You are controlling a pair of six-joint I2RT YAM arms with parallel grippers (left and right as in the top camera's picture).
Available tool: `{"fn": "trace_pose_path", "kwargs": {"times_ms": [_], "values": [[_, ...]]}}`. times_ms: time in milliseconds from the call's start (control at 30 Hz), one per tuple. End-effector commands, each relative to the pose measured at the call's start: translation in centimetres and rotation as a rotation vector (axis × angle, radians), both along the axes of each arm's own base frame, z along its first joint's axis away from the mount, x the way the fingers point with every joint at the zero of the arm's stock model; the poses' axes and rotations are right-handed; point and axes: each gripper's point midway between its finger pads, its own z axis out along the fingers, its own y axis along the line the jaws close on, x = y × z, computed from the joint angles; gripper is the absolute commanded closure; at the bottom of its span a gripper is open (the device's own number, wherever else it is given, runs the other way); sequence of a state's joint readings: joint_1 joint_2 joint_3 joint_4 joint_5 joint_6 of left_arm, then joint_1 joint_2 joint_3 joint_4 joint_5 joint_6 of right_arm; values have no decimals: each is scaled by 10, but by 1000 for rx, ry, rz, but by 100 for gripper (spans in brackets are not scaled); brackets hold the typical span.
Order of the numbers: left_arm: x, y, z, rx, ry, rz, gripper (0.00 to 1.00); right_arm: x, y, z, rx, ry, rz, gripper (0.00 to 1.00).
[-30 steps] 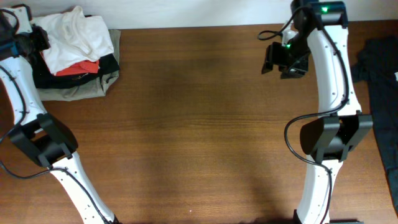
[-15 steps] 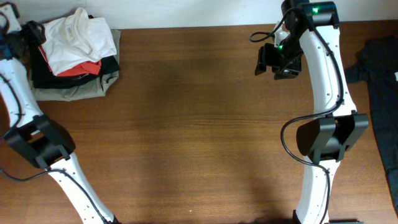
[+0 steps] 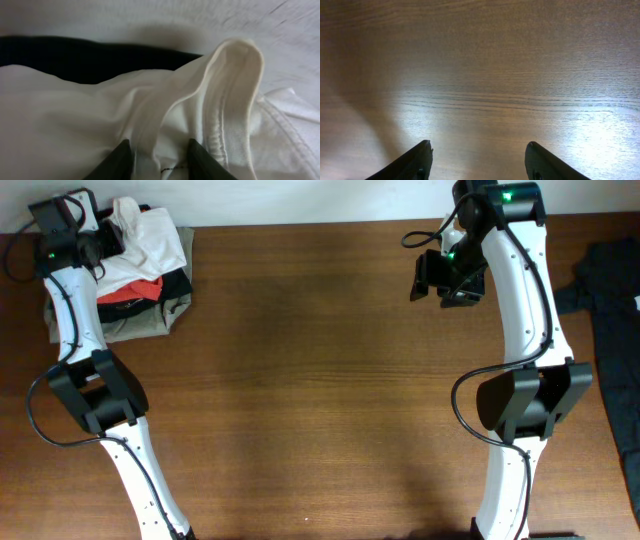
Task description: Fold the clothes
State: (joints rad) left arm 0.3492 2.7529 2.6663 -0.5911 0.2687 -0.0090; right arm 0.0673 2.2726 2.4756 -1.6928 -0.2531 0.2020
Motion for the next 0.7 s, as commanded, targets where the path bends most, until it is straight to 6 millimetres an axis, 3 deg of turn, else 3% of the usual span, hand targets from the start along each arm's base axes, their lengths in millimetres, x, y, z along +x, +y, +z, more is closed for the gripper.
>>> {"fn": "trace_pose_path", "kwargs": {"times_ms": [0,33,100,133,200,233,267,300,333,400,467,500,600,633,667], "values": [[-6,7,-31,-6,61,24,60,-4,4,9,7,-14,10,36],[-6,6,-28,-13,54,20,59,-4,4,9,7,-14,10,37],[-3,-5,1,-37,-1,-32,59,-4,4,9,10,-14,10,36],[0,-10,32,-37,-57,-59,59,-4,4,10,10,-16,10,36],[-1,-11,74,-14,-119,-63,51,-5,3,13,7,-24,9,37],[-8,-18,115,-7,-168,-84,26,-6,3,20,4,-41,10,38],[-13,-24,134,-13,-187,-104,20,-7,2,24,0,-53,10,38],[-20,-33,157,-27,-213,-140,1,-9,0,32,-6,-75,9,39],[-27,-42,174,-42,-232,-174,1,-10,-1,40,-12,-95,7,39],[-48,-68,216,-93,-268,-273,1,-20,-3,70,-12,-170,6,40],[-70,-91,243,-146,-278,-353,1,-33,0,100,-7,-245,14,39],[-92,-106,256,-206,-254,-405,1,-45,3,124,-2,-310,29,39],[-132,-125,270,-271,-171,-425,1,-87,9,179,-27,-471,64,33],[-143,-130,271,-283,-141,-424,1,-107,11,196,-38,-524,79,27],[-152,-133,271,-303,-110,-418,1,-126,12,207,-42,-559,94,5]]}}
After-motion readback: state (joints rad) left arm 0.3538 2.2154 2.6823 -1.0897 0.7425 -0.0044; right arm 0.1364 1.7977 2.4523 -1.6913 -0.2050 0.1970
